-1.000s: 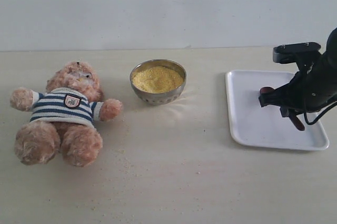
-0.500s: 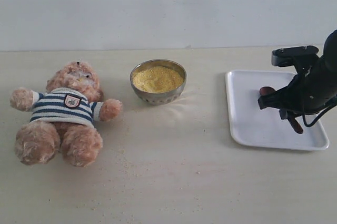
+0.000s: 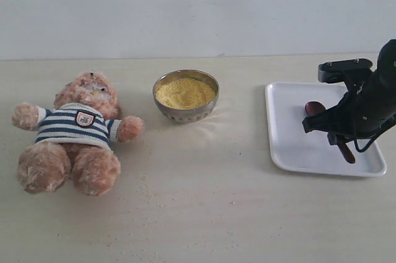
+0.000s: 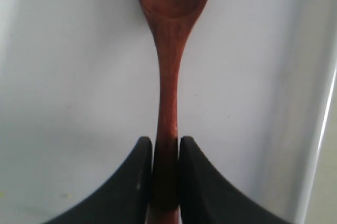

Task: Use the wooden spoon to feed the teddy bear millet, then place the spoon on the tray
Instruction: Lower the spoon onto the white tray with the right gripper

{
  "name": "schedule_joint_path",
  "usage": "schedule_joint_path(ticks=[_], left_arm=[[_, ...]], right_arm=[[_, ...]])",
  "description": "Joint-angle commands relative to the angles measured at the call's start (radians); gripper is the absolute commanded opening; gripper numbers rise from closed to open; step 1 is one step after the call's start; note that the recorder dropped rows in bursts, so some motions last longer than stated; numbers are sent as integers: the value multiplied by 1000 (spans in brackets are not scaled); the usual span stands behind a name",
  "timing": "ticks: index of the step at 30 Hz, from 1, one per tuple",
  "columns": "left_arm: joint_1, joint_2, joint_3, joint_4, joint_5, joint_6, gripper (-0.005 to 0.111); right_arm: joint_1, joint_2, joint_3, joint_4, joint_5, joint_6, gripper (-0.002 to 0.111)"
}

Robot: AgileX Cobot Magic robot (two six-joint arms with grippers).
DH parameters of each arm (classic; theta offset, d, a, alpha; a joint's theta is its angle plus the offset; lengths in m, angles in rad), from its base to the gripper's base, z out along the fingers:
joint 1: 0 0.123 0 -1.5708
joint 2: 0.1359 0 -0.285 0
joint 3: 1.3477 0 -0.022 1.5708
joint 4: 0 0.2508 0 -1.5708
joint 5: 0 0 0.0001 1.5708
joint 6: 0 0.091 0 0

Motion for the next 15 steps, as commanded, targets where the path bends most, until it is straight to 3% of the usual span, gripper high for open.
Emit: schedule_joint_path(ticks=[1, 15], left_arm=[[1, -3, 3, 5, 4, 2, 5], [1, -3, 3, 5, 4, 2, 5]], right_arm=[[-1, 6, -2, -1, 2, 0, 19], [-1, 5, -2, -1, 2, -11, 19]])
